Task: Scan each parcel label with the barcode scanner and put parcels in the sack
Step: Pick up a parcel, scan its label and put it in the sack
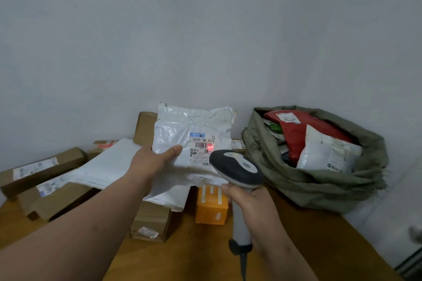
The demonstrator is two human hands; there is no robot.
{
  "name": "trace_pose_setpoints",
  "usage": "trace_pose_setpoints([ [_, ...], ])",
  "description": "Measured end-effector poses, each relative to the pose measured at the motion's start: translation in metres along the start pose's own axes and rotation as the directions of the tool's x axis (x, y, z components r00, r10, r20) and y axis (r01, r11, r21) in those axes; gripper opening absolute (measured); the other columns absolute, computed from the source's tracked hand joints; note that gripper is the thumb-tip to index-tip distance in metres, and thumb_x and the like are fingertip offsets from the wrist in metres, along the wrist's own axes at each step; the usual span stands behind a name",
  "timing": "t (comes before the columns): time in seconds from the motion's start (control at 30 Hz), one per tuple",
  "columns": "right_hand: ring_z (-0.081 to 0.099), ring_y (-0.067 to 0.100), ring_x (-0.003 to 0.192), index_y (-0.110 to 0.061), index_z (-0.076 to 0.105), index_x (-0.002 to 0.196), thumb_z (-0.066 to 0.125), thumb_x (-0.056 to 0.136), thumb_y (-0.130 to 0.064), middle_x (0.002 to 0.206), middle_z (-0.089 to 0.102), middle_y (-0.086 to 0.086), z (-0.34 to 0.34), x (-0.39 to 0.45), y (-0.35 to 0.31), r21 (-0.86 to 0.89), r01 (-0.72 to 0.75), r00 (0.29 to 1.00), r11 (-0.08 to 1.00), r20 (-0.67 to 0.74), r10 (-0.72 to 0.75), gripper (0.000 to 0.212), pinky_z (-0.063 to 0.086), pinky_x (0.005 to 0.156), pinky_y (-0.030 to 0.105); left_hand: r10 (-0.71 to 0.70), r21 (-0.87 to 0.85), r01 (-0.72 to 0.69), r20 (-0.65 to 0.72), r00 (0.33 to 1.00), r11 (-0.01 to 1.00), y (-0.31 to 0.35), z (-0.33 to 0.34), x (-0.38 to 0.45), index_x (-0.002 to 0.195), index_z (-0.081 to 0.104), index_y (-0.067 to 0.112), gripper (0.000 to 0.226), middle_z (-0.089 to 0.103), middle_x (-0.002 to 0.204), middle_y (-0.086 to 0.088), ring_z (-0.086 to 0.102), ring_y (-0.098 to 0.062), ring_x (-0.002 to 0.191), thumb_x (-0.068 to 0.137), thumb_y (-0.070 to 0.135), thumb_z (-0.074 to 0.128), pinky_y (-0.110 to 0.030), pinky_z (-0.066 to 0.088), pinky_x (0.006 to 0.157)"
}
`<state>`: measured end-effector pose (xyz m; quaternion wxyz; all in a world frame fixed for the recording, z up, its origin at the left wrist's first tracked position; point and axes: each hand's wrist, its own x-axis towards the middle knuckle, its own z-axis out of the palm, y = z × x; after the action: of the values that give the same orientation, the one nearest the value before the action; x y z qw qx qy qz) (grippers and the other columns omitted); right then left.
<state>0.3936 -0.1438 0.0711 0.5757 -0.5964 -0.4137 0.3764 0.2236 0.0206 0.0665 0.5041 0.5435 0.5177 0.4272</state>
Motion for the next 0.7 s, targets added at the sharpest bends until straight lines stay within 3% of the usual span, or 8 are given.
trace_pose_setpoints([
  [0.07,0.063,0.018,0.081,-0.033,0.067,0.071,0.076,0.071,-0.035,0.068,0.066,-0.013,-0.004,-0.004,-0.003,0.009,0.004,1.000,1.000,-0.010,-0.004,0.009,0.045,0.071,0.031,0.010,-0.005,-0.010,0.000,1.000,1.000,0.003,0.005,-0.005,0.100,0.068,0.015,0.029,0.071,0.092,-0.001,0.065,-0.017,0.083,0.083,0.036,0.078,-0.027,0.047,0.064],
  [0.17,0.060,0.011,0.075,-0.036,0.066,0.065,0.077,0.075,-0.031,0.064,0.065,-0.017,-0.014,-0.008,-0.007,0.018,0.033,0.999,0.999,0.000,-0.033,0.016,0.042,0.068,0.027,0.033,0.023,-0.033,0.002,0.999,0.999,0.008,0.017,-0.010,0.091,0.065,0.020,0.023,0.068,0.086,0.004,0.063,-0.014,0.080,0.082,0.036,0.079,-0.028,0.045,0.064],
  [0.3,0.061,0.009,0.077,-0.031,0.069,0.073,0.078,0.074,-0.031,0.063,0.066,-0.017,-0.036,-0.013,-0.014,0.064,0.020,1.000,0.998,-0.001,-0.019,0.010,0.045,0.061,0.019,0.046,0.058,-0.046,0.010,0.999,0.997,0.013,0.039,-0.019,0.080,0.059,0.025,0.023,0.065,0.082,0.006,0.062,-0.014,0.078,0.082,0.037,0.079,-0.028,0.046,0.065],
  [0.4,0.062,0.002,0.072,-0.032,0.071,0.069,0.078,0.071,-0.031,0.062,0.067,-0.018,-0.059,-0.015,-0.015,0.052,-0.005,1.000,0.999,0.000,0.005,0.007,0.043,0.065,0.022,0.023,0.095,-0.025,0.013,1.000,0.995,0.014,0.058,-0.022,0.090,0.063,0.023,0.031,0.067,0.090,0.001,0.064,-0.023,0.086,0.078,0.045,0.080,-0.036,0.049,0.078],
  [0.5,0.062,-0.002,0.068,-0.028,0.070,0.072,0.077,0.080,-0.024,0.060,0.066,-0.017,-0.085,-0.016,-0.014,0.038,-0.031,0.999,0.999,-0.006,0.031,0.012,0.041,0.064,0.020,0.009,0.097,-0.011,0.014,1.000,0.995,0.016,0.083,-0.029,0.102,0.063,0.017,0.043,0.067,0.093,-0.001,0.062,-0.023,0.087,0.077,0.046,0.080,-0.039,0.048,0.078],
  [0.6,0.063,0.012,0.079,-0.022,0.069,0.078,0.073,0.084,-0.019,0.069,0.066,-0.007,-0.120,-0.014,-0.005,0.017,-0.059,0.995,0.998,-0.074,0.060,0.008,0.044,0.069,0.026,0.041,0.128,-0.039,-0.008,0.999,0.991,0.026,0.115,-0.041,0.102,0.059,0.017,0.038,0.059,0.085,0.005,0.056,-0.019,0.082,0.081,0.043,0.077,-0.039,0.044,0.077],
  [0.7,0.064,0.023,0.088,-0.018,0.069,0.088,0.074,0.083,-0.022,0.083,0.068,0.005,-0.150,-0.009,0.002,0.012,-0.082,0.987,0.997,-0.141,0.083,0.008,0.047,0.075,0.034,0.100,0.150,-0.098,-0.009,0.995,0.984,0.035,0.143,-0.042,0.108,0.061,0.014,0.044,0.066,0.095,0.001,0.061,-0.019,0.086,0.081,0.044,0.077,-0.034,0.049,0.073],
])
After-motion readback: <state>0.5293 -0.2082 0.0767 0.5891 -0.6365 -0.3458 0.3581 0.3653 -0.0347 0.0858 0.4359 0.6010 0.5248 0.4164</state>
